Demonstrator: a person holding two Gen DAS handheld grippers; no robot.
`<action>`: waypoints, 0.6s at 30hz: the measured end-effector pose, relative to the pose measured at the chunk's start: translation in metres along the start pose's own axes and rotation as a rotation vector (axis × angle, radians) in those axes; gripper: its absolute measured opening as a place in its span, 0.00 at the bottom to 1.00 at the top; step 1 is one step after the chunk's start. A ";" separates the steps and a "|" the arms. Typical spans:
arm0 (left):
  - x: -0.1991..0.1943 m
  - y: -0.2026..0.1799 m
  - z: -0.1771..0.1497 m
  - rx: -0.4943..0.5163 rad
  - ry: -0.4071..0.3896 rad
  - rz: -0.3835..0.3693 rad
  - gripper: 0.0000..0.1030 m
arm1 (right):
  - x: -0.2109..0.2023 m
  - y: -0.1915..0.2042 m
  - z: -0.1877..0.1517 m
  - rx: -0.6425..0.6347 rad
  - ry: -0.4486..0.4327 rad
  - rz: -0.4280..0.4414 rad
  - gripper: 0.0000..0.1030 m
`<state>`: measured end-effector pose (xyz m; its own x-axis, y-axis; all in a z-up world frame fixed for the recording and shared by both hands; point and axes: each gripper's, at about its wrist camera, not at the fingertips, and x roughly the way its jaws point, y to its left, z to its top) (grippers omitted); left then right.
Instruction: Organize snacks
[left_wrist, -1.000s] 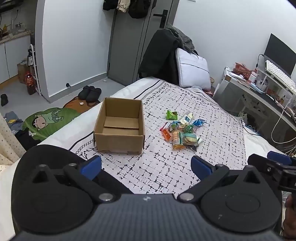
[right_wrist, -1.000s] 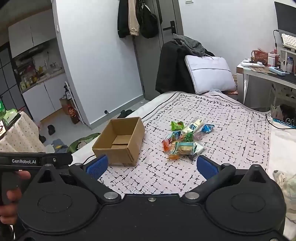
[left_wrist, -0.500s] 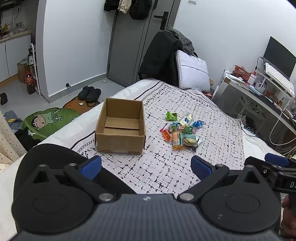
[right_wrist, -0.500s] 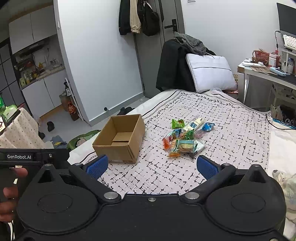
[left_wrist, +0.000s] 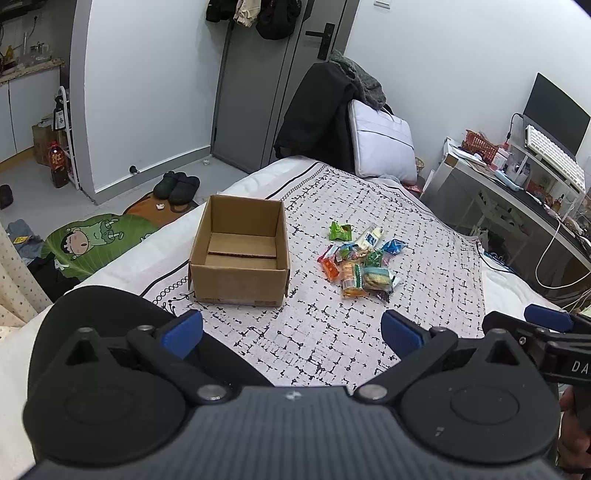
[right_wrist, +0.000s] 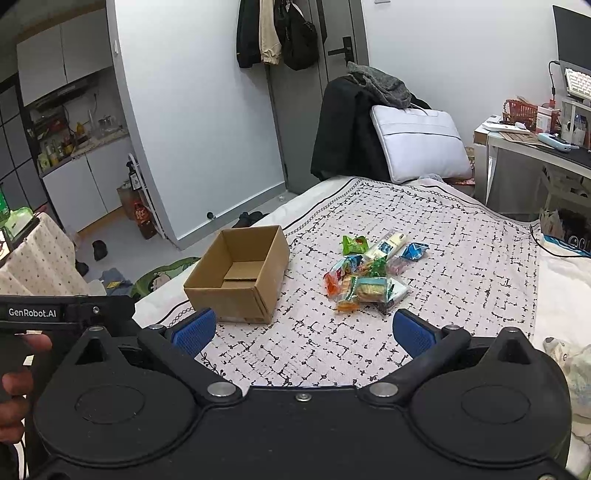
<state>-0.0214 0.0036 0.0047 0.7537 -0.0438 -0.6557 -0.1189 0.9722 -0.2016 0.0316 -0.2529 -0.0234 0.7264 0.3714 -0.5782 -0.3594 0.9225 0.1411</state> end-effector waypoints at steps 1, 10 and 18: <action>0.000 0.000 0.000 0.000 -0.001 0.001 0.99 | 0.000 0.000 0.000 0.000 0.001 -0.001 1.00; 0.000 0.000 -0.002 0.005 0.002 -0.001 0.99 | 0.000 -0.001 0.000 0.007 0.001 -0.002 1.00; 0.000 0.000 -0.002 0.003 0.001 0.002 0.99 | 0.001 -0.002 0.000 0.009 0.004 -0.001 1.00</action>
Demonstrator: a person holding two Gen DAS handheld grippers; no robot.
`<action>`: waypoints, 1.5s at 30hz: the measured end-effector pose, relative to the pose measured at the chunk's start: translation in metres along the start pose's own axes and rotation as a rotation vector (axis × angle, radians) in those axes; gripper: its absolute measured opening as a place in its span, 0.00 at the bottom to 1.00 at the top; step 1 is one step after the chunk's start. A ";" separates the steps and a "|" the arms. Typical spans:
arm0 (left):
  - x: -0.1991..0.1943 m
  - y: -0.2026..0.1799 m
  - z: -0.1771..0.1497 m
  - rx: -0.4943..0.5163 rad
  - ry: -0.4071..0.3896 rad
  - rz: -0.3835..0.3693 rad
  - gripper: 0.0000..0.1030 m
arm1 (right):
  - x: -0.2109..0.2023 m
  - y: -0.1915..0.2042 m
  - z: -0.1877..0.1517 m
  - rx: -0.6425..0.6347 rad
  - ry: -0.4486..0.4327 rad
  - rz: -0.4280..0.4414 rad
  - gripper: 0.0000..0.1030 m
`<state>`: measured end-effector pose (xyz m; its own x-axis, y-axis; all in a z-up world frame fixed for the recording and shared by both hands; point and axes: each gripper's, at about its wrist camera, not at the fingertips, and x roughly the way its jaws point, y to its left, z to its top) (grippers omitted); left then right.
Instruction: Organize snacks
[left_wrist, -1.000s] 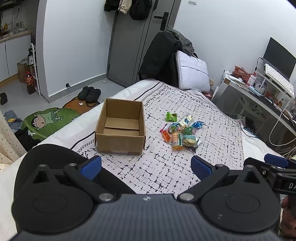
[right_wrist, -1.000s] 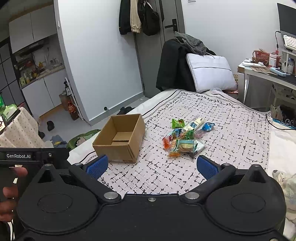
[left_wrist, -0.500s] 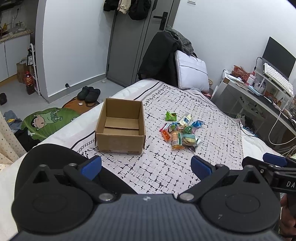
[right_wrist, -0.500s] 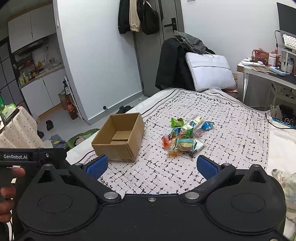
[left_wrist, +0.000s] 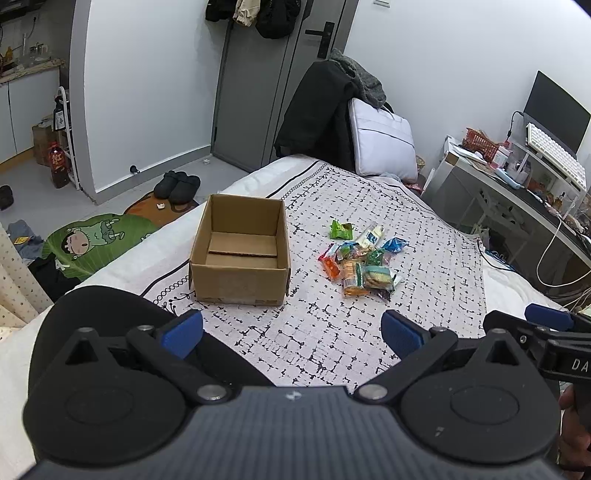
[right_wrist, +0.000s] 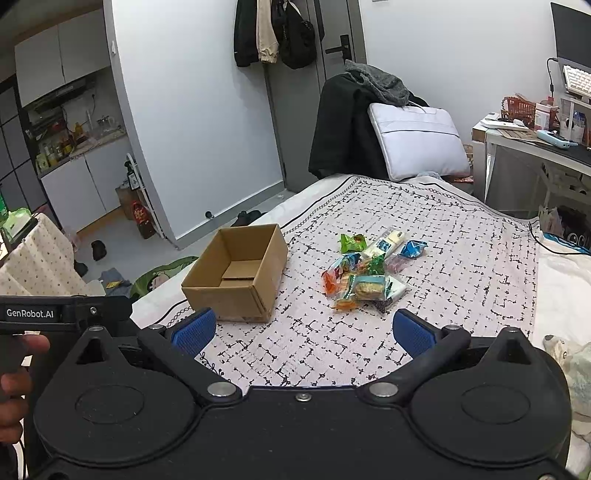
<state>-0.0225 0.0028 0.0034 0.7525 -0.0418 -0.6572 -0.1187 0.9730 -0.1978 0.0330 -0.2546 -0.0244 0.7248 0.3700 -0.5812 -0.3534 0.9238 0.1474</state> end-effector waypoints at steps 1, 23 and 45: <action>0.000 0.000 0.000 0.000 0.000 0.000 0.99 | 0.000 0.000 0.000 0.000 -0.001 0.000 1.00; 0.003 0.000 0.000 0.006 0.004 0.001 0.99 | 0.005 -0.011 0.003 0.014 0.008 0.001 1.00; 0.047 -0.024 0.020 0.015 0.034 -0.021 0.99 | 0.054 -0.053 0.008 0.087 0.050 0.005 1.00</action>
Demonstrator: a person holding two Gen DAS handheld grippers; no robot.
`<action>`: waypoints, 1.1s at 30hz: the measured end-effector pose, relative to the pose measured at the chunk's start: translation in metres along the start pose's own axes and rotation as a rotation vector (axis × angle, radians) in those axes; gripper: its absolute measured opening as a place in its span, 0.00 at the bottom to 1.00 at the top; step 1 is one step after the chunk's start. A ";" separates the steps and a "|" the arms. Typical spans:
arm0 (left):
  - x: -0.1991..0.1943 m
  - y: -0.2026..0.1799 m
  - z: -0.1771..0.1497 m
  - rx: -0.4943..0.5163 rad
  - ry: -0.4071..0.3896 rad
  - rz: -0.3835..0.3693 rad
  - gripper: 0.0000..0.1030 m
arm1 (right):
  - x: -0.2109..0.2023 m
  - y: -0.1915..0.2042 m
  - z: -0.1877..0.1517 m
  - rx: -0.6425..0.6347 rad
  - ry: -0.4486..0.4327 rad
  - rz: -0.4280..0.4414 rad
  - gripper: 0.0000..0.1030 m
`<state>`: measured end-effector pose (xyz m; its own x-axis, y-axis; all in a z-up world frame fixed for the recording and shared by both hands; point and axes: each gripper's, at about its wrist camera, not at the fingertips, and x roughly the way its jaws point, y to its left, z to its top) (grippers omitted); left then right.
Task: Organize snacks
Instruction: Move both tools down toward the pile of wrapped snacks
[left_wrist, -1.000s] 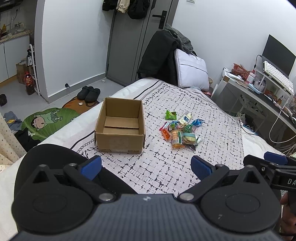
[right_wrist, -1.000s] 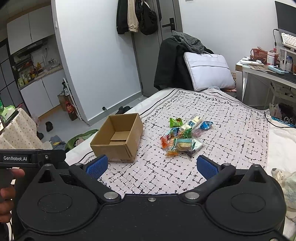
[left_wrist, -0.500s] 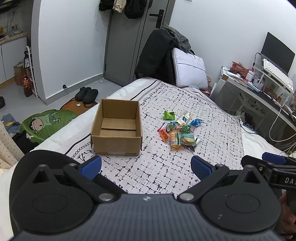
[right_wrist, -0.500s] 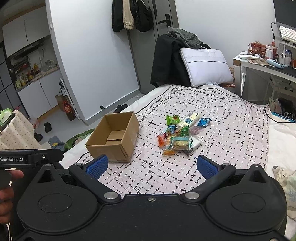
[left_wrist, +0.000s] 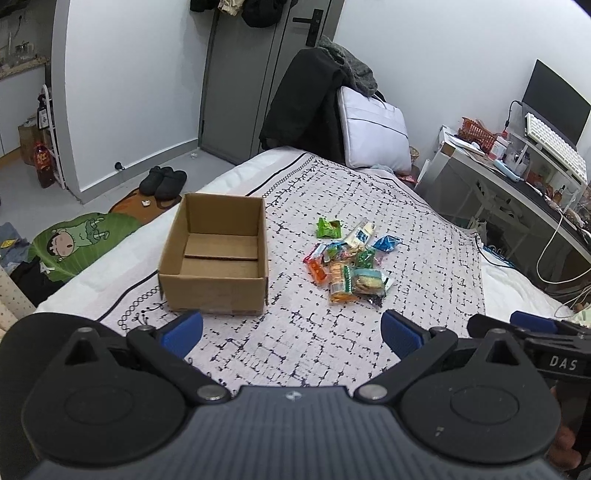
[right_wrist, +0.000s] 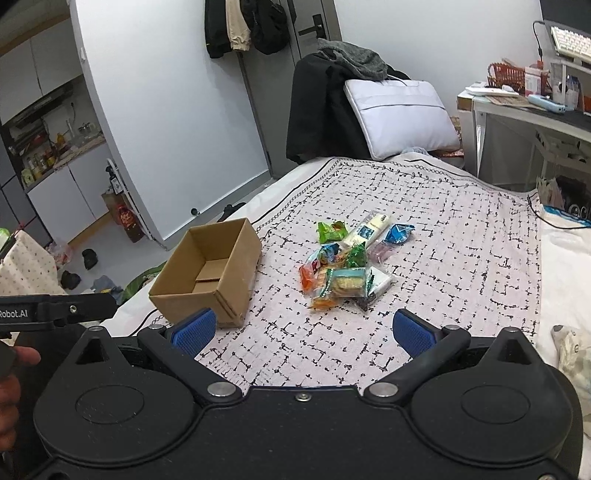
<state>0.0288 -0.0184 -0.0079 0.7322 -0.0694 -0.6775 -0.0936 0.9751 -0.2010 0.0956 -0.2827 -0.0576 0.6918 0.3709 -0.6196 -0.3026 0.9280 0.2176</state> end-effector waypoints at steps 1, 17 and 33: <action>0.002 -0.001 0.002 -0.001 0.000 -0.001 0.99 | 0.003 -0.002 0.001 0.002 0.003 0.001 1.00; 0.045 -0.020 0.017 -0.020 0.005 0.000 0.99 | 0.045 -0.047 0.008 0.116 0.038 0.035 1.00; 0.103 -0.032 0.023 -0.058 0.056 0.022 0.99 | 0.100 -0.079 0.004 0.231 0.093 0.049 1.00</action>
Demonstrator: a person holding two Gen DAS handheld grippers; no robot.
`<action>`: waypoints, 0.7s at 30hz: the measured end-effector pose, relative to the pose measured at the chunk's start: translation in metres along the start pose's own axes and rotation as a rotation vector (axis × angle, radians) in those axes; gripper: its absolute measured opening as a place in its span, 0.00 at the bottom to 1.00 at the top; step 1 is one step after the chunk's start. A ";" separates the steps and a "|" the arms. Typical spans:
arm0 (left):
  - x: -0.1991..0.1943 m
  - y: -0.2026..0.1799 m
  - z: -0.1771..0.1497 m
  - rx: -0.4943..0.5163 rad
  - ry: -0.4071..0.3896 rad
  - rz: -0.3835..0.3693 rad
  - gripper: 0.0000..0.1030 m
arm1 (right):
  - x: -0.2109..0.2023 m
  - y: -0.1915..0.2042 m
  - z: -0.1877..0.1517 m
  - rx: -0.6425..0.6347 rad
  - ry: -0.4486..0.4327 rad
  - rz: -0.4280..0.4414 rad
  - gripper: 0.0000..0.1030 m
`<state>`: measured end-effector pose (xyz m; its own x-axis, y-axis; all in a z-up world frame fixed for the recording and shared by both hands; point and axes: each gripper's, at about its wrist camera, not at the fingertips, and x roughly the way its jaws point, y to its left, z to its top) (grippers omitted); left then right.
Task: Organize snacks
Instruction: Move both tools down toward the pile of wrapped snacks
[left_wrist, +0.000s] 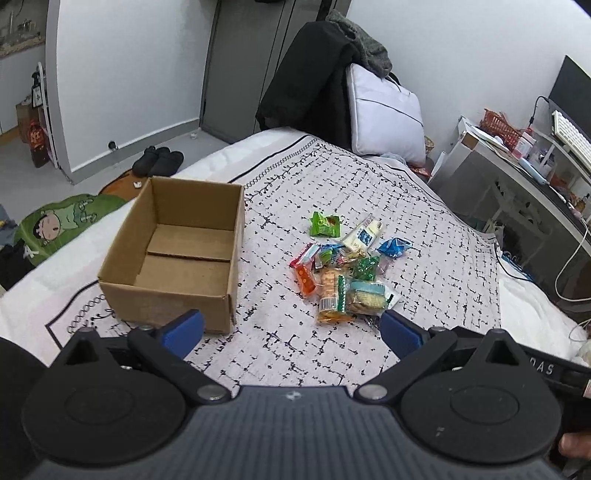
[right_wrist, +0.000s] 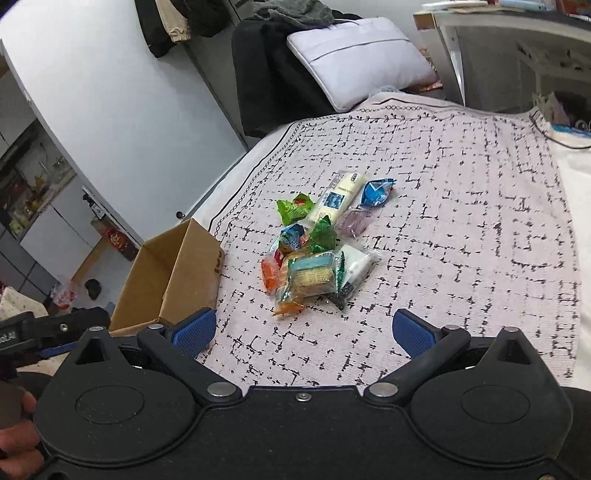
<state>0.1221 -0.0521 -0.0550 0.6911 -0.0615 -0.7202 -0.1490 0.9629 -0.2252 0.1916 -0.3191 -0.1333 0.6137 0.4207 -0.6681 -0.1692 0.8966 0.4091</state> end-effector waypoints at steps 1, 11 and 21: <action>0.004 0.000 0.001 -0.007 0.006 0.001 0.99 | 0.004 -0.003 0.001 0.013 0.003 -0.001 1.00; 0.045 -0.009 0.006 -0.030 0.036 0.007 0.92 | 0.034 -0.028 0.008 0.155 0.027 0.016 0.87; 0.093 -0.028 0.013 -0.031 0.089 0.014 0.72 | 0.071 -0.050 0.020 0.266 0.074 0.102 0.67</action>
<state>0.1997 -0.0816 -0.1074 0.6235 -0.0724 -0.7784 -0.1810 0.9553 -0.2338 0.2593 -0.3362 -0.1889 0.5443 0.5248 -0.6544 -0.0134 0.7855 0.6187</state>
